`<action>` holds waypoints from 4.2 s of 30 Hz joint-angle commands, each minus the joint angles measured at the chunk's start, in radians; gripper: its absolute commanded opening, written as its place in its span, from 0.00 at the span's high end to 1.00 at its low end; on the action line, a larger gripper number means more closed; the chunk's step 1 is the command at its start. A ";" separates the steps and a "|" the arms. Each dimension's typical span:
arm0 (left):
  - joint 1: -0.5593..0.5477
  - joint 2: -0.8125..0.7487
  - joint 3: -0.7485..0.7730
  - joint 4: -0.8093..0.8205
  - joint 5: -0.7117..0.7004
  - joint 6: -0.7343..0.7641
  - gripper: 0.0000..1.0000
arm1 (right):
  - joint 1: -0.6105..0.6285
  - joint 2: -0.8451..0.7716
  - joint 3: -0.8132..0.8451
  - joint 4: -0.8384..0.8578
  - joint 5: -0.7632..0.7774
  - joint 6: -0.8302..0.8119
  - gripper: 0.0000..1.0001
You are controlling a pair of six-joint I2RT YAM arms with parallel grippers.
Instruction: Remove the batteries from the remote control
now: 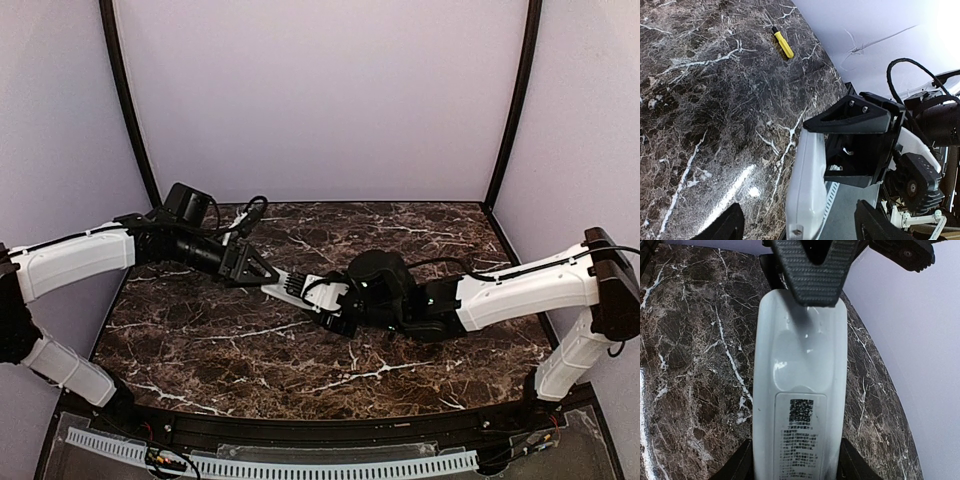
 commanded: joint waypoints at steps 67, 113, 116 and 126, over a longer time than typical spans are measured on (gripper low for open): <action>-0.075 -0.034 0.222 -0.046 -0.858 0.307 1.00 | -0.145 -0.167 0.012 0.043 0.055 0.378 0.01; 0.047 0.154 0.118 0.411 -0.093 -0.309 1.00 | -0.370 -0.050 0.246 0.081 -0.487 1.340 0.12; 0.046 0.151 0.116 0.407 -0.100 -0.303 1.00 | -0.362 -0.025 0.268 0.063 -0.485 1.340 0.12; 0.047 0.132 0.115 0.398 -0.112 -0.279 1.00 | -0.353 0.022 0.308 0.020 -0.454 1.329 0.12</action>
